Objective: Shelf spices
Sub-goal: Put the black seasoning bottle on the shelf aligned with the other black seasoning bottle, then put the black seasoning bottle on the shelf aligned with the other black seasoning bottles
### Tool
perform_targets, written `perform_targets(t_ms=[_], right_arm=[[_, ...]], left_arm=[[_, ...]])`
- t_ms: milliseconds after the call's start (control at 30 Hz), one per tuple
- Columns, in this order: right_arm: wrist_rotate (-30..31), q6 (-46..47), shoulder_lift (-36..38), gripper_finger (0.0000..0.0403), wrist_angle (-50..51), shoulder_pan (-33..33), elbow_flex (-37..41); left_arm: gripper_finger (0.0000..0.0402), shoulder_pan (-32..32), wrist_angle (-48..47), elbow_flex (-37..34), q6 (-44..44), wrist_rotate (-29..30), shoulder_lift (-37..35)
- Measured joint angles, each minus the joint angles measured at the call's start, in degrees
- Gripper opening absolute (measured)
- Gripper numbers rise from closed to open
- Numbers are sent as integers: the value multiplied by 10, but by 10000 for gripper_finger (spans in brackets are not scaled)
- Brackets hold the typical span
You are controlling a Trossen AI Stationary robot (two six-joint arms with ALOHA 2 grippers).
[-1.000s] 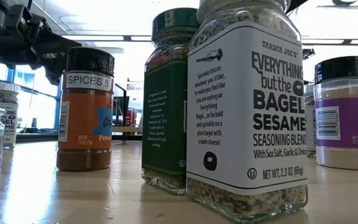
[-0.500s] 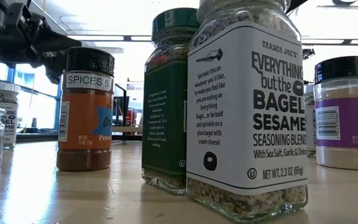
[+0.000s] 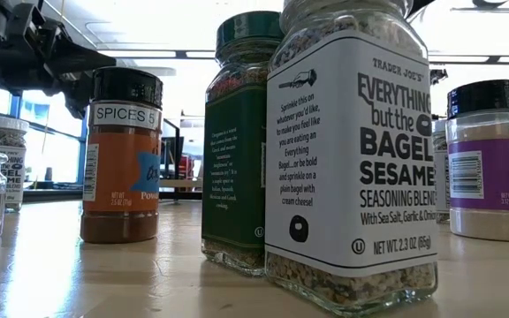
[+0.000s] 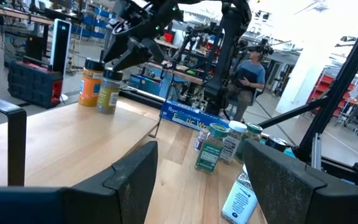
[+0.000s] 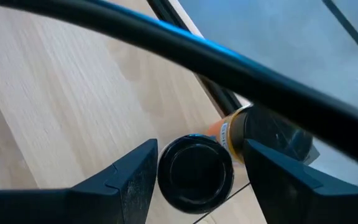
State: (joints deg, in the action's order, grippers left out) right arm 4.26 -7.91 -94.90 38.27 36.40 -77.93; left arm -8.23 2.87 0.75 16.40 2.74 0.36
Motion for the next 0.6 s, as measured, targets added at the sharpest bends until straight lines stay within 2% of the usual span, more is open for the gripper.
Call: perform_targets(t_ms=[167, 333, 467, 600], right_arm=[[-9, 2, 18, 232, 26, -9, -6], [-22, 1, 46, 232, 109, -54, -79], [-104, 4, 56, 232, 139, -116, -131], [-205, 8, 58, 232, 140, -198, -139]], left_arm=[[232, 0, 0, 0, 0, 0, 0], [232, 0, 0, 0, 0, 0, 0], [232, 0, 0, 0, 0, 0, 0], [232, 0, 0, 0, 0, 0, 0]])
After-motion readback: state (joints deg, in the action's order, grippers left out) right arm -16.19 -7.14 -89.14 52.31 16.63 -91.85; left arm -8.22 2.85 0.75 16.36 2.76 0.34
